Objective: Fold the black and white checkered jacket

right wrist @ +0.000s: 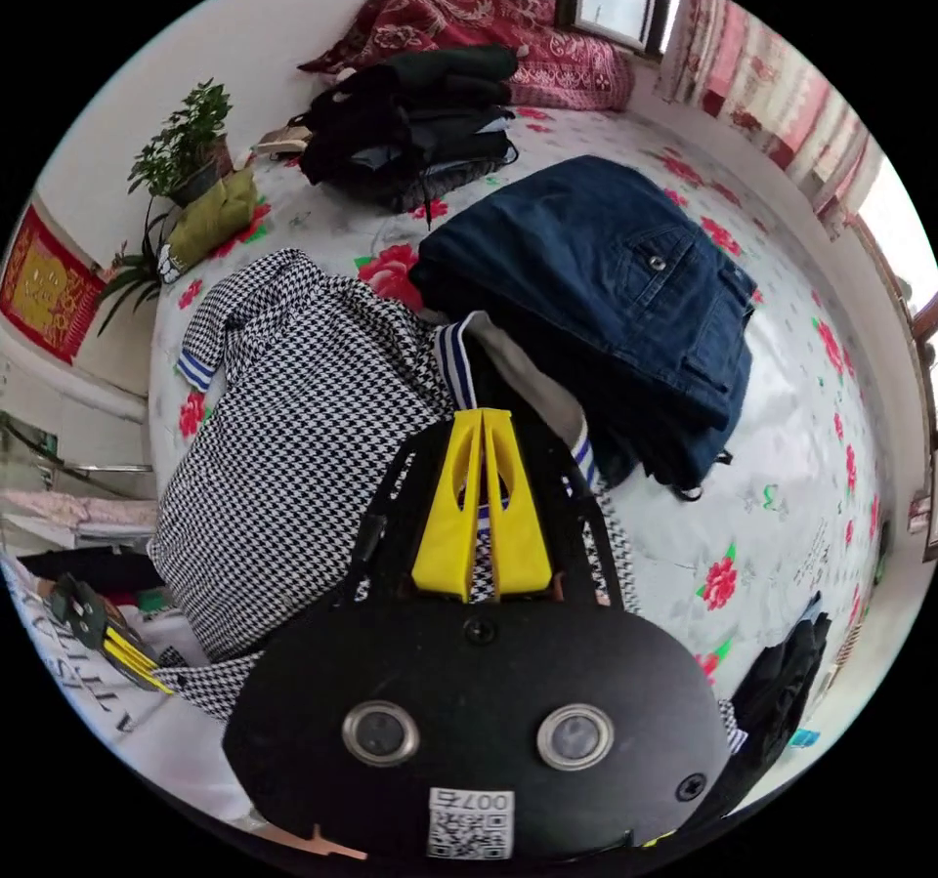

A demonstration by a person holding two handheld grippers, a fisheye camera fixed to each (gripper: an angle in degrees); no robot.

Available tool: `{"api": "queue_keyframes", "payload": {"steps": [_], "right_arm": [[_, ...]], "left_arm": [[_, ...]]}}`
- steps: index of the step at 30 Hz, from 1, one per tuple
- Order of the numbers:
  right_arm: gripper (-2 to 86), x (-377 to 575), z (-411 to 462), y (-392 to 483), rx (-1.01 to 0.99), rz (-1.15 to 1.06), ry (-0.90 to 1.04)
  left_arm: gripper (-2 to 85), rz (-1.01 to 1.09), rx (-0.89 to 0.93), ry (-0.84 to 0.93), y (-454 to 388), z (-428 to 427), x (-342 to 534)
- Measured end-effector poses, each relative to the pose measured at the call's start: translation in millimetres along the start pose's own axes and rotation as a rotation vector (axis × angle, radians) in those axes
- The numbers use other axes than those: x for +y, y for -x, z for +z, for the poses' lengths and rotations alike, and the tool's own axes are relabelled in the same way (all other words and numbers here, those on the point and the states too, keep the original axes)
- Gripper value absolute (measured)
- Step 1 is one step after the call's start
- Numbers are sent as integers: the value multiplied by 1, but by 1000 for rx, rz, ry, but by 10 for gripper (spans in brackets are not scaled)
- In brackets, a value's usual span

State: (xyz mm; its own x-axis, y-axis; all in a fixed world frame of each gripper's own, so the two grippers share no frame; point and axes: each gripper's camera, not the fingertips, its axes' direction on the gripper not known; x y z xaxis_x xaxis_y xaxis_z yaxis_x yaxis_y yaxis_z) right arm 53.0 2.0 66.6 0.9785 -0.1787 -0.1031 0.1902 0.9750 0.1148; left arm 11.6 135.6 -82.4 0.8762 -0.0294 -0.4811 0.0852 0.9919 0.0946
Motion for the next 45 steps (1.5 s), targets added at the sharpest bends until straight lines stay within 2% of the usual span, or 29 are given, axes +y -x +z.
{"api": "queue_keyframes", "payload": {"steps": [3, 6, 9, 14, 18, 22, 28, 30, 32, 36, 41, 45], "right_arm": [[15, 9, 37, 13, -10, -59, 101], [34, 31, 62, 21, 22, -201, 236], [51, 44, 71, 21, -6, -274, 280], [40, 40, 100, 22, -57, -261, 364], [7, 45, 68, 20, 44, -285, 283], [0, 44, 34, 3, 52, -234, 209], [-1, 6, -23, -22, -24, -2, -89], [0, -6, 3, -26, -98, 69, -20], [2, -1, 20, -25, -65, 97, 37], [12, 32, 38, -13, 1, -41, 112], [13, 45, 82, 0, 12, -183, 285], [2, 42, 73, 2, 100, -248, 257]], "left_arm": [[-6, -53, 45, -16, 10, -2, 4], [-6, -2, 20, 8, -1, 5, -3], [-6, 32, 7, 28, -11, 12, -9], [-6, 22, 9, 50, -15, 14, -14], [-5, 29, -5, 46, -22, 10, -18], [-6, 25, -27, 24, -29, 1, -21], [-5, -110, -104, 24, -11, -7, -10], [-6, -175, -103, 42, 4, 1, -2], [-6, -191, -39, 27, 5, -3, 3], [-6, -107, -64, 28, -12, -7, -2], [-7, -139, -61, 56, -9, -3, -8], [-7, -159, -64, 70, -10, -6, -10]]}}
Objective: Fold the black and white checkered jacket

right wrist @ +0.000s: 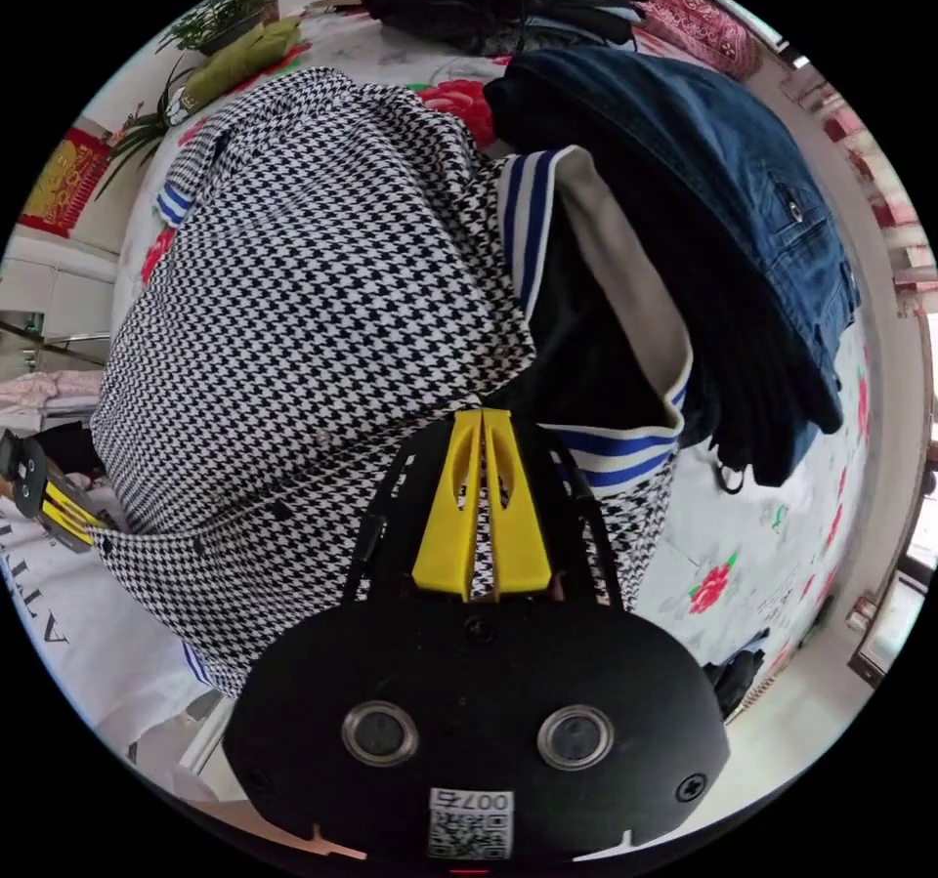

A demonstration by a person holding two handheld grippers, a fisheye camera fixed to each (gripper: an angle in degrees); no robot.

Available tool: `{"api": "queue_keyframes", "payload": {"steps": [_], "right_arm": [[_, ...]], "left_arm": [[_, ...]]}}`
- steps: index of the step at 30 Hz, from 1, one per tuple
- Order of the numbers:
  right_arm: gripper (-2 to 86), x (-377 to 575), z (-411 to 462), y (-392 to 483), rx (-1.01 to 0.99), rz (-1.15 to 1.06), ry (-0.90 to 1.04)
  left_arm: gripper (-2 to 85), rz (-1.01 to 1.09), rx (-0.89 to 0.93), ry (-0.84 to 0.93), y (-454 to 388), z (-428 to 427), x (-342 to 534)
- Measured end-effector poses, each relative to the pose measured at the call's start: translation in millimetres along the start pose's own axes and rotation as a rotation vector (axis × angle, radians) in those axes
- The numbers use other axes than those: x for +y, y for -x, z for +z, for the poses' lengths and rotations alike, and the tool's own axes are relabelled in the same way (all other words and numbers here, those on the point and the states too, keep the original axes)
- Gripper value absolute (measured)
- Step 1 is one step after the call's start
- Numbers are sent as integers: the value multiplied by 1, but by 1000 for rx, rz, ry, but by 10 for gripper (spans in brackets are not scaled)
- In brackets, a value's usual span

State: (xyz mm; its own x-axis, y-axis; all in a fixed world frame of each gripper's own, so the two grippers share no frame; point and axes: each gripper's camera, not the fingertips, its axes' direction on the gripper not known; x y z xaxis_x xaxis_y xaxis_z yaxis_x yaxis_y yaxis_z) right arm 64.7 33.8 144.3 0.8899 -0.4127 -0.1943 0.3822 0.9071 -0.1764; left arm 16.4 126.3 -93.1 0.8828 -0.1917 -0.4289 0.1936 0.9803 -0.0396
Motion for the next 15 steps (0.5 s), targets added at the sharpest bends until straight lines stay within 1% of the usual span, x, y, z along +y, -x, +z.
{"api": "queue_keyframes", "payload": {"steps": [1, 4, 5, 6, 8, 10, 11, 12, 15], "right_arm": [[2, 1, -4, -3, 5, 10, -17], [2, 8, -36, -24, -12, 107, -149], [4, 11, -48, -34, -42, 151, -204], [7, 12, -55, -41, -78, 161, -219], [16, 13, -51, -44, -118, 125, -180], [33, 13, -29, -39, -166, 45, -83], [44, 14, -12, -33, -195, -10, -5], [49, 15, 2, -24, -190, -51, 50], [47, 21, 5, -14, -150, -124, 51]], "left_arm": [[-6, 4, -6, 6, -2, 0, 0], [-6, 8, -27, 8, -8, -2, 3], [-6, 6, -28, 3, -9, -4, 5], [-6, 3, -26, 3, -9, -4, 6], [-6, -19, -17, 5, -7, -5, 10], [-7, -31, 0, 3, -7, -5, 13], [-6, -30, -2, 8, -8, -4, 14], [-6, -29, -4, 11, -9, -4, 15], [-6, -28, 0, 24, -13, -4, 17]]}}
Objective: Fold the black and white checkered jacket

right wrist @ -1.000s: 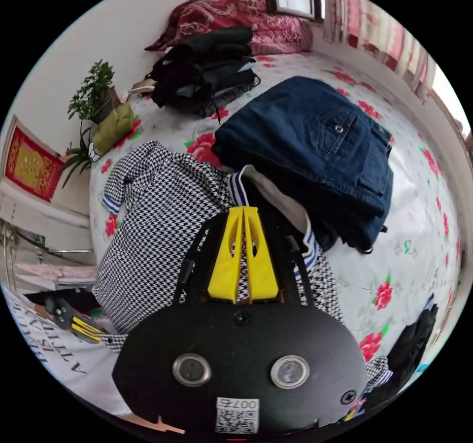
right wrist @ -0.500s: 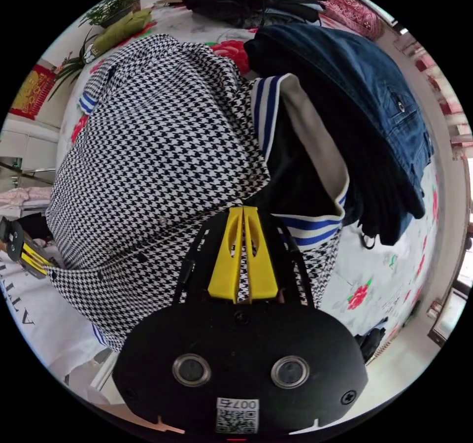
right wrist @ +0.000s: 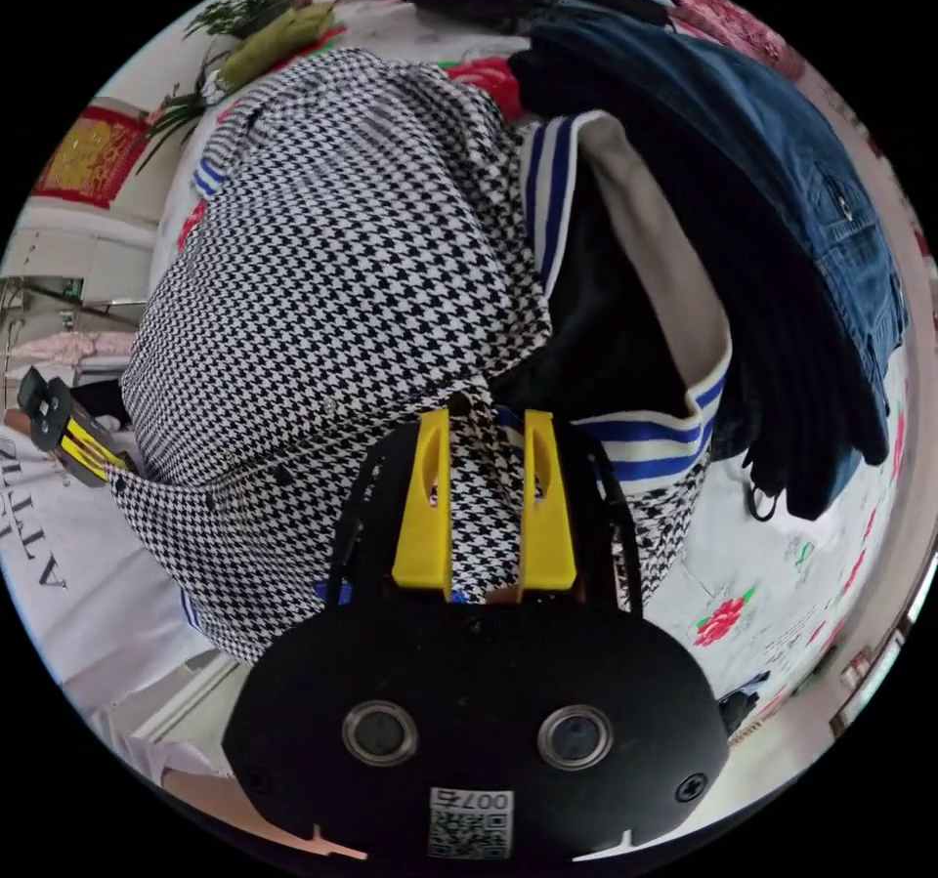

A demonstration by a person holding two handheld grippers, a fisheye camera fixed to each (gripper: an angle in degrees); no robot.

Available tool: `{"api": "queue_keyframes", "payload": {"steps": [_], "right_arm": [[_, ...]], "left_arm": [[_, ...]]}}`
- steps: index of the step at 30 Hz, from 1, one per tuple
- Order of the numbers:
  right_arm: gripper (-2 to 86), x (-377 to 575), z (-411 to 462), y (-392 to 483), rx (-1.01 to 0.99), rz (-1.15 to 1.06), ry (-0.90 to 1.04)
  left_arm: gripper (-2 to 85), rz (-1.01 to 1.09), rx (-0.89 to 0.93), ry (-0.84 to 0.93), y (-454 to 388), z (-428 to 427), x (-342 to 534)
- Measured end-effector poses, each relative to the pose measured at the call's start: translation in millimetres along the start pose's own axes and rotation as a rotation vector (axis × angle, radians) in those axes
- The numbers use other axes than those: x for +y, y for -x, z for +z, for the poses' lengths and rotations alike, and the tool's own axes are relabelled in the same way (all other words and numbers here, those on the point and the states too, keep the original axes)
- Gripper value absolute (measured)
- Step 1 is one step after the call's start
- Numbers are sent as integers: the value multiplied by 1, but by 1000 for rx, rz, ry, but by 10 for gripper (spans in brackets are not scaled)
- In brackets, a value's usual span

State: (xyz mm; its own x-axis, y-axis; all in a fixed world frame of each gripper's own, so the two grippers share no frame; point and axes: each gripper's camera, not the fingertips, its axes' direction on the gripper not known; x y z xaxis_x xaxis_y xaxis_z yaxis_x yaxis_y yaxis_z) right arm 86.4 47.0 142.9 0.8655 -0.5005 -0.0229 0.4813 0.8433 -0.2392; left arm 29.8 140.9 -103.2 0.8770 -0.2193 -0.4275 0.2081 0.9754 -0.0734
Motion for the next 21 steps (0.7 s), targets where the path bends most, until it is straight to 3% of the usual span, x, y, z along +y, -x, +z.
{"api": "queue_keyframes", "payload": {"steps": [5, 8, 11, 13, 19, 21], "right_arm": [[33, 10, -44, -15, 121, 9, -79], [40, 21, -87, -48, 32, 119, -266], [55, 12, -64, -73, -129, 200, -212], [63, 25, -56, -78, -136, 235, -226], [84, 183, -113, -130, -247, 487, -645], [89, 229, -114, -161, -417, 498, -739]], "left_arm": [[-5, -6, -14, 7, -11, -3, 9], [2, -65, -67, 72, -8, 14, 15], [20, -27, -61, 141, -5, 31, 17], [44, -12, -41, 140, 1, 19, 27], [48, -64, -260, -39, 45, -86, 21], [46, 1, -342, -112, 57, -107, -12]]}}
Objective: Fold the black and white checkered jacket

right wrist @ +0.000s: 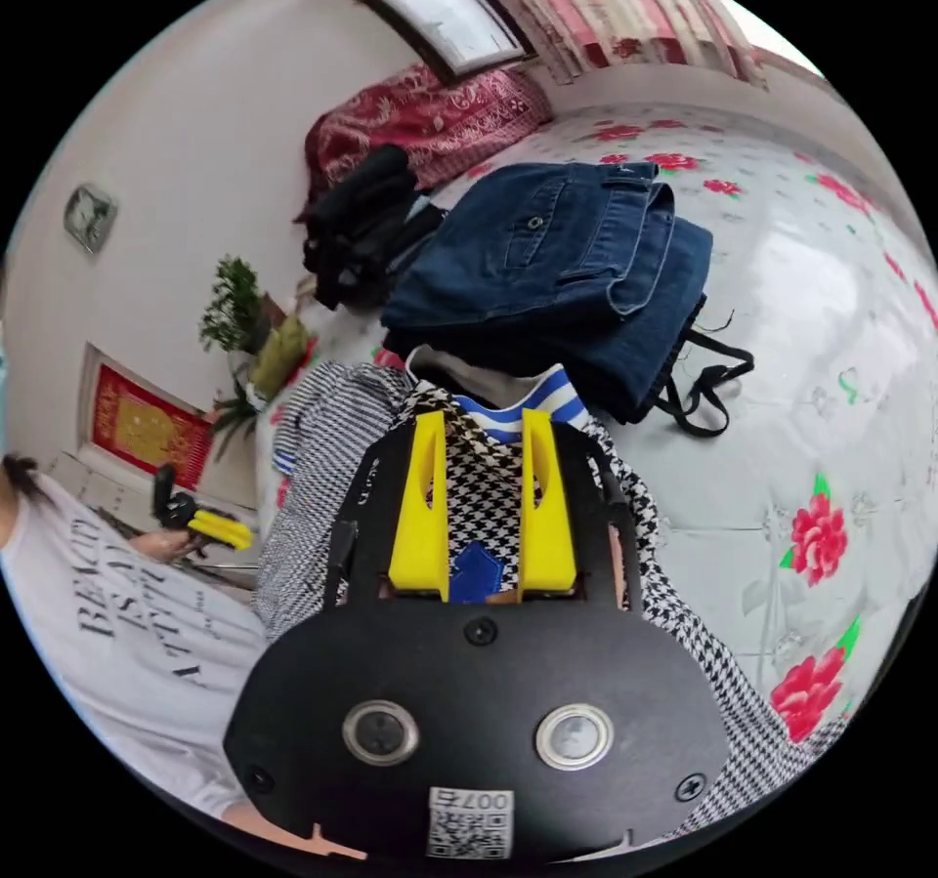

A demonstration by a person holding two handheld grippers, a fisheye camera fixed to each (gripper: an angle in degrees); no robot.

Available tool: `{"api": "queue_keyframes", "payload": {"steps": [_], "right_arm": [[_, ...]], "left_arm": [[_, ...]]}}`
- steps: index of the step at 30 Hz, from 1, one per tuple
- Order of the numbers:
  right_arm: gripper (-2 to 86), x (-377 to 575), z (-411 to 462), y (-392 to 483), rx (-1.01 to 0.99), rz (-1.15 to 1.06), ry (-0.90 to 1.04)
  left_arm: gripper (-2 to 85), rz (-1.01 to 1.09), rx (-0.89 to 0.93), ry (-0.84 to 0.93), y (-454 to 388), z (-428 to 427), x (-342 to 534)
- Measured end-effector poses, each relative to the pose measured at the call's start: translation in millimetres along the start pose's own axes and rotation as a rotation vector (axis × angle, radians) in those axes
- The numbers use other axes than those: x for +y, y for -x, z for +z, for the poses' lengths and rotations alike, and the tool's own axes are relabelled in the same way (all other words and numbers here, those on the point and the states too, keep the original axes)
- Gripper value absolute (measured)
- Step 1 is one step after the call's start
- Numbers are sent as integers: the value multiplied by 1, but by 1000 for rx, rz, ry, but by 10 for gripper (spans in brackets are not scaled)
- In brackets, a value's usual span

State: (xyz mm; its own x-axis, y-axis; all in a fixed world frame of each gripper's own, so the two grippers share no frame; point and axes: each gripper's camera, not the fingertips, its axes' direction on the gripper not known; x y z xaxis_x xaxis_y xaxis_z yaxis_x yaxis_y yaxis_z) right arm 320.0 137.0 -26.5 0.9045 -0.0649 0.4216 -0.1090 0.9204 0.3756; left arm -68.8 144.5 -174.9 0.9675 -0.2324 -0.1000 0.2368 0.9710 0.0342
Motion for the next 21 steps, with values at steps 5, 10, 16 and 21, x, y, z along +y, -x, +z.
{"api": "queue_keyframes", "payload": {"steps": [5, 10, 16, 21], "right_arm": [[86, -10, 29, 11, -360, -84, 128], [76, -29, -17, 49, -306, -243, -36], [80, -5, -22, -68, 98, 161, -42], [81, -46, 28, -101, 173, 135, -13]], "left_arm": [[49, 63, 0, -196, 42, 20, -138], [70, 37, 2, -227, 68, 38, -219], [87, 26, 12, -90, 84, 88, -268], [73, 114, 13, -37, 72, 106, -303]]}}
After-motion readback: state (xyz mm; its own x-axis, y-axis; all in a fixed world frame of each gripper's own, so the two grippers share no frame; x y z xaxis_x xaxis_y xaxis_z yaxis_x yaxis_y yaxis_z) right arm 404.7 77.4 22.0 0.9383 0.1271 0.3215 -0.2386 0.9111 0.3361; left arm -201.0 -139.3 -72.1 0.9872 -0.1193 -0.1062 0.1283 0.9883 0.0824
